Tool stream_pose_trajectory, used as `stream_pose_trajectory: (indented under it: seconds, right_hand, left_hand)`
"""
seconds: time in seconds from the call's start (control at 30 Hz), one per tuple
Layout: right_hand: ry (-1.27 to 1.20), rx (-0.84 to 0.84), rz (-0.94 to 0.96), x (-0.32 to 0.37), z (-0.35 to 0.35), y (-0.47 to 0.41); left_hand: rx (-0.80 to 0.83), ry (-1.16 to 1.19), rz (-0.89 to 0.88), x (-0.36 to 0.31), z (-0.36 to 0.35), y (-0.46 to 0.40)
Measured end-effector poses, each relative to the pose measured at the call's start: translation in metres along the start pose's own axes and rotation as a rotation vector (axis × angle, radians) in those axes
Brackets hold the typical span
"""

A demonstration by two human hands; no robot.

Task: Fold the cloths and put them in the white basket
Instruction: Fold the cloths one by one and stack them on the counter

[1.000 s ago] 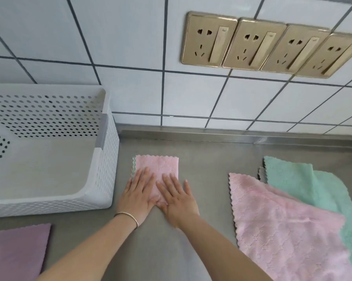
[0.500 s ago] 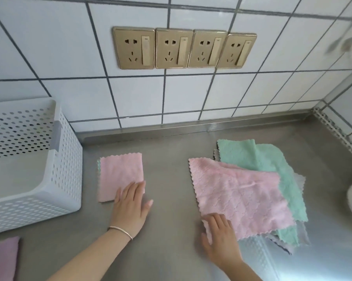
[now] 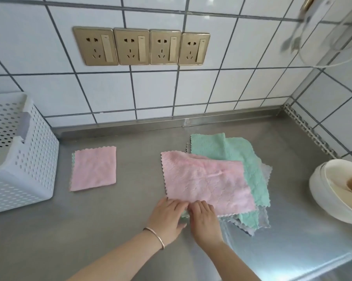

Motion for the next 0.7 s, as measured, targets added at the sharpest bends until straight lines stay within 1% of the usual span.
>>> stream_pose_trajectory:
  seconds: [0.03,0.1,0.2,0.3,0.43,0.53,0.6,0.7]
  right_hand:
    - [-0.026,-0.027,0.027,-0.001,0.006,0.001]
    - [-0.054,-0.066,0.070,-0.005,0.020,0.003]
    - [0.012,-0.044,0.110,-0.012,0.034,0.002]
    - [0.066,-0.040,0.005,-0.029,0.051,-0.007]
    - [0.053,-0.059,-0.078,-0.040,0.093,-0.030]
    - [-0.045,0.028,-0.181,-0.035,0.121,-0.043]
    - [-0.118,0.152,-0.237,-0.030,0.129,-0.054]
    - [-0.163,0.265,-0.155,0.000,0.136,-0.074]
  left_hand:
    - [0.007,0.060,0.050,-0.001,0.007,-0.007]
    - [-0.041,0.187,0.142,-0.001,0.018,-0.015]
    - [-0.095,0.348,0.179,0.001,0.036,-0.015]
    - [-0.144,0.481,0.176,0.013,0.056,-0.006]
    - [-0.232,0.595,0.258,0.042,0.102,0.030]
    - [-0.343,0.684,0.308,0.062,0.143,0.070]
    - [-0.375,0.714,0.370,0.079,0.160,0.092]
    - [-0.374,0.666,0.480,0.107,0.181,0.120]
Point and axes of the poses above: each hand's wrist, its own y-axis away from the middle knuckle, its own z-axis out of the back of the hand, x = y × z, the point moved 5 cm from there along -y, towards the middle knuckle, and after that the axes turned 7 degrees about x, right-handed, at the moved point
